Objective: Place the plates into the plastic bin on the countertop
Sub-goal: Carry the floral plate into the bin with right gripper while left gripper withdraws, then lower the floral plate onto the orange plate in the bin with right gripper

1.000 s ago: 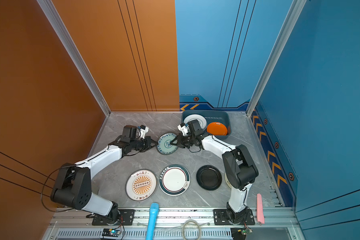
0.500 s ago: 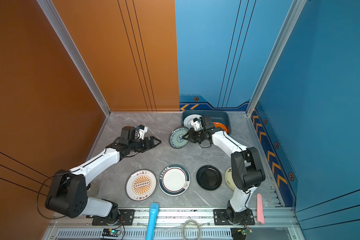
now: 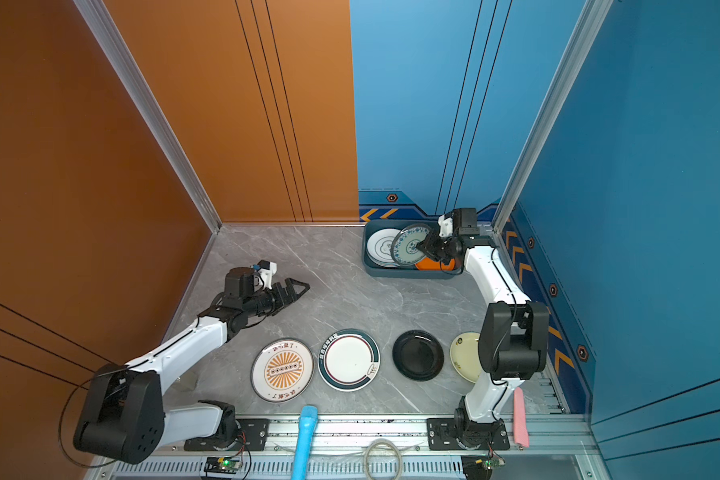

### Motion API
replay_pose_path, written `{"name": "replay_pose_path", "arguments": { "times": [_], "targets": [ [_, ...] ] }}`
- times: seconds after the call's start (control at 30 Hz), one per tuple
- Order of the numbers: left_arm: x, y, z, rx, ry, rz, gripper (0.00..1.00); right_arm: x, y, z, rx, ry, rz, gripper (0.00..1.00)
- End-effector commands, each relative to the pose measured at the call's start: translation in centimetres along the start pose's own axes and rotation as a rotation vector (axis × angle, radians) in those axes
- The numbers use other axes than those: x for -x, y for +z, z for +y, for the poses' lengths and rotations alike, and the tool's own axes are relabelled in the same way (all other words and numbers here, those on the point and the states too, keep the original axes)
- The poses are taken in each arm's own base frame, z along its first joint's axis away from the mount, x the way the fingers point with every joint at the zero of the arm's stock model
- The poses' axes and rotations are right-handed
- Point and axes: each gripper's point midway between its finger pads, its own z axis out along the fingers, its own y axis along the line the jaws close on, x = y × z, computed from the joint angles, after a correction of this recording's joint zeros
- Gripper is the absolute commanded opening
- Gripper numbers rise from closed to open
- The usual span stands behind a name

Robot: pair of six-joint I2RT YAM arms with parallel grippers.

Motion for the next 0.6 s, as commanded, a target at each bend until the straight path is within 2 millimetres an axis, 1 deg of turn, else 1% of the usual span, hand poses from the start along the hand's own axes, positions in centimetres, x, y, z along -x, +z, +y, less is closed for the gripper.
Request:
{"name": "replay_pose_path", "arguments": {
  "times": [0.0, 0.1, 0.2, 0.3, 0.43, 0.57],
  "targets": [
    [0.6, -0.9, -0.1, 0.026, 0.027, -0.029, 0.98, 1.5, 0.3, -2.1, -0.09, 0.014, 0.001, 0.0],
    [0.5, -1.0, 0.1, 0.027, 0.027, -0.024, 0.98, 3.1, 0.8, -4.1, -0.141, 0.048, -0.025, 0.0],
    [0.4, -1.1, 0.1, 0.02, 0.028, -0.018, 0.98, 4.0, 1.5, -5.7, -0.186, 0.064, -0.03, 0.0],
    [0.2, -1.4, 0.5, 0.033, 0.034, -0.012, 0.98, 4.3, 1.8, -7.3, -0.235, 0.065, -0.029, 0.0],
    [0.1, -1.9, 0.8, 0.05, 0.046, -0.019, 0.98, 4.3, 1.9, -9.1, -0.298, 0.058, -0.038, 0.0],
    [0.1, -2.2, 1.0, 0.054, 0.046, -0.022, 0.98, 4.2, 2.4, -10.2, -0.317, 0.071, -0.027, 0.0]
  ]
}}
